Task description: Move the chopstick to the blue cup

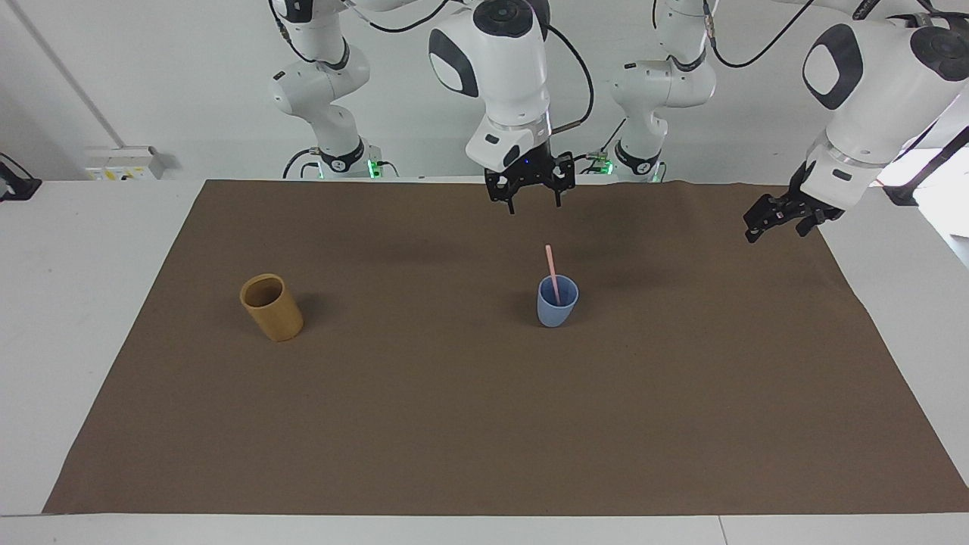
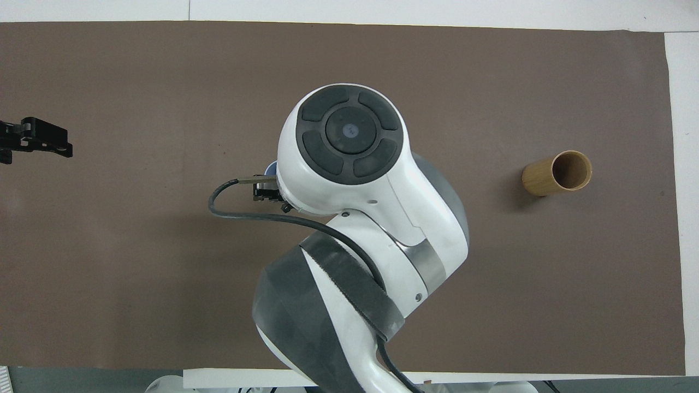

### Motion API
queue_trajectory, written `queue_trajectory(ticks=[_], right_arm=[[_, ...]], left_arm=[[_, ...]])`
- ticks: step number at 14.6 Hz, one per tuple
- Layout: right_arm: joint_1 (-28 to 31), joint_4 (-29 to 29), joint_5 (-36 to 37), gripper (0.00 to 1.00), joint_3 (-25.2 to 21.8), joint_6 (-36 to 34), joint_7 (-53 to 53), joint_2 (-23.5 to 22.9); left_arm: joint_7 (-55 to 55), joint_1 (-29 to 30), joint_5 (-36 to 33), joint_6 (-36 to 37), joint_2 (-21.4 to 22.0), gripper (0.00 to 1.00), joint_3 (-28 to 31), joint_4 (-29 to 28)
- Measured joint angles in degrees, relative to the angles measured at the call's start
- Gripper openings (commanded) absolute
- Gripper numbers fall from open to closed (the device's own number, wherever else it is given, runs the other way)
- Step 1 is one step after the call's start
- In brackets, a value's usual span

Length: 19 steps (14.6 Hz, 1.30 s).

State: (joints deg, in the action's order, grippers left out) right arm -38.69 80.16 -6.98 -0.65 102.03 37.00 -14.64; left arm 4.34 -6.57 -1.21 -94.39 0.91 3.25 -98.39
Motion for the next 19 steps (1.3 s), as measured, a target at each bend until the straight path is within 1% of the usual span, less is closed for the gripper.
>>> queue_trajectory(ticks=[1,3,7,9,11,13,19], right_arm=[[1.4,-0.6,2.4,1.00,-0.1,-0.9,-1.1,0.4],[6.8,-1.3,4.6,1.00,-0.5,-4.5,-6.1,2.2],[22.8,-1.7,5.4,1.00,-1.1,-15.9,-20.3,7.6],[29.5,-1.8,6.7,1.00,-1.4,-18.9,-28.2,10.1],[35.4,-1.7,7.0,1.00,-1.5,-20.0,-33.6,11.4],[38.4,-1.4,8.8,1.00,-1.4,-21.6,-35.5,11.5],[38.2,2.0,10.5,1.00,-0.4,-23.2,-36.9,12.5]], left_arm=[[0.0,0.0,0.0,0.0,0.0,0.99,0.0,0.0],[0.0,0.0,0.0,0.0,0.0,0.99,0.0,0.0],[0.0,0.0,0.0,0.0,0.0,0.99,0.0,0.0],[0.0,0.0,0.0,0.0,0.0,0.99,0.0,0.0],[0.0,0.0,0.0,0.0,0.0,0.99,0.0,0.0],[0.0,0.0,0.0,0.0,0.0,0.99,0.0,0.0],[-0.6,-0.4,0.0,1.6,0.3,0.99,-0.5,0.0]])
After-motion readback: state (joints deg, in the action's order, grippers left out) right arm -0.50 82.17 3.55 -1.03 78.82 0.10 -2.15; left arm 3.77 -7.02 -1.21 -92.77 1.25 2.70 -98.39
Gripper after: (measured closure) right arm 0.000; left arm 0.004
